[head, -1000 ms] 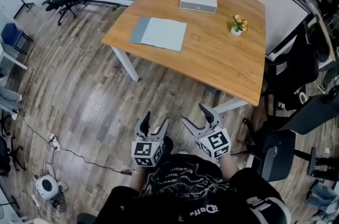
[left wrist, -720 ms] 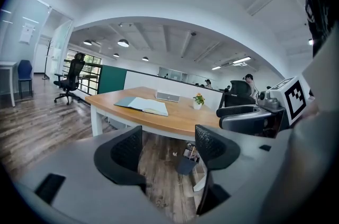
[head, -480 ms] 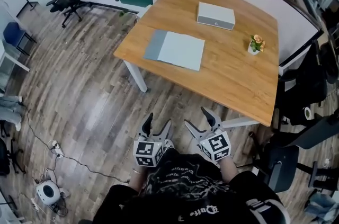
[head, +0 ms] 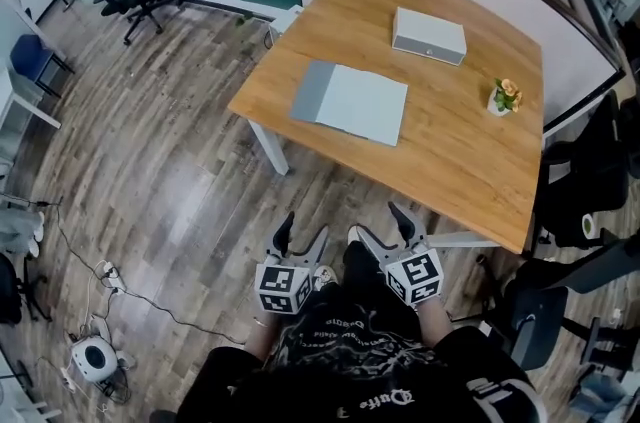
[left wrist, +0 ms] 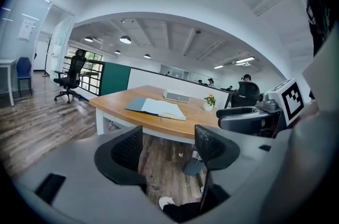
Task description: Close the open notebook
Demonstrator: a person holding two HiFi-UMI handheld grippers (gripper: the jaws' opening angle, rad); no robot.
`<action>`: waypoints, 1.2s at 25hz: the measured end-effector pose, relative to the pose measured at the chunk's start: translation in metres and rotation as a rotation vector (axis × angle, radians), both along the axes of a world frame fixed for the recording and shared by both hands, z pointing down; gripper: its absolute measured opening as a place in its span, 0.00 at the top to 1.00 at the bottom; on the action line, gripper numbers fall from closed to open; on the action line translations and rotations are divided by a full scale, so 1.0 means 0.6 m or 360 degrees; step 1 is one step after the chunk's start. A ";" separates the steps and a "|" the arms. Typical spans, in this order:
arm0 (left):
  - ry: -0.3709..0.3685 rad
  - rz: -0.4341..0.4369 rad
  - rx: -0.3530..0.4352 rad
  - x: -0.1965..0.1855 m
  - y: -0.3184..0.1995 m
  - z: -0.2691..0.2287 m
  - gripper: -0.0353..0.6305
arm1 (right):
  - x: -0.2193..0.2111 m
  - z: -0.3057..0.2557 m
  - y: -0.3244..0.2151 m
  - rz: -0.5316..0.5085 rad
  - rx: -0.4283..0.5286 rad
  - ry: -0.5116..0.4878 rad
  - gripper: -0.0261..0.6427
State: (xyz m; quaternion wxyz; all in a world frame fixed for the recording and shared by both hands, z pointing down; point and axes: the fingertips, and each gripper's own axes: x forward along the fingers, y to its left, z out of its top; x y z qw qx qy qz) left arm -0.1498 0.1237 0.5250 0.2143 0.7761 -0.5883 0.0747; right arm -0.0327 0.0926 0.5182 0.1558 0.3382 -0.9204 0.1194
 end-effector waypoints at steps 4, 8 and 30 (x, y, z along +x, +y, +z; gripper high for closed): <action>-0.0003 -0.0052 -0.0029 -0.018 -0.026 0.012 0.47 | -0.003 0.014 -0.041 0.0006 -0.0037 -0.0011 0.49; -0.0002 -0.0134 -0.0047 -0.044 -0.070 0.016 0.47 | -0.016 0.016 -0.102 -0.0033 -0.0035 0.0000 0.49; -0.0050 -0.0313 -0.0152 -0.044 -0.382 0.009 0.47 | -0.056 -0.004 -0.456 -0.0260 -0.0053 -0.0062 0.53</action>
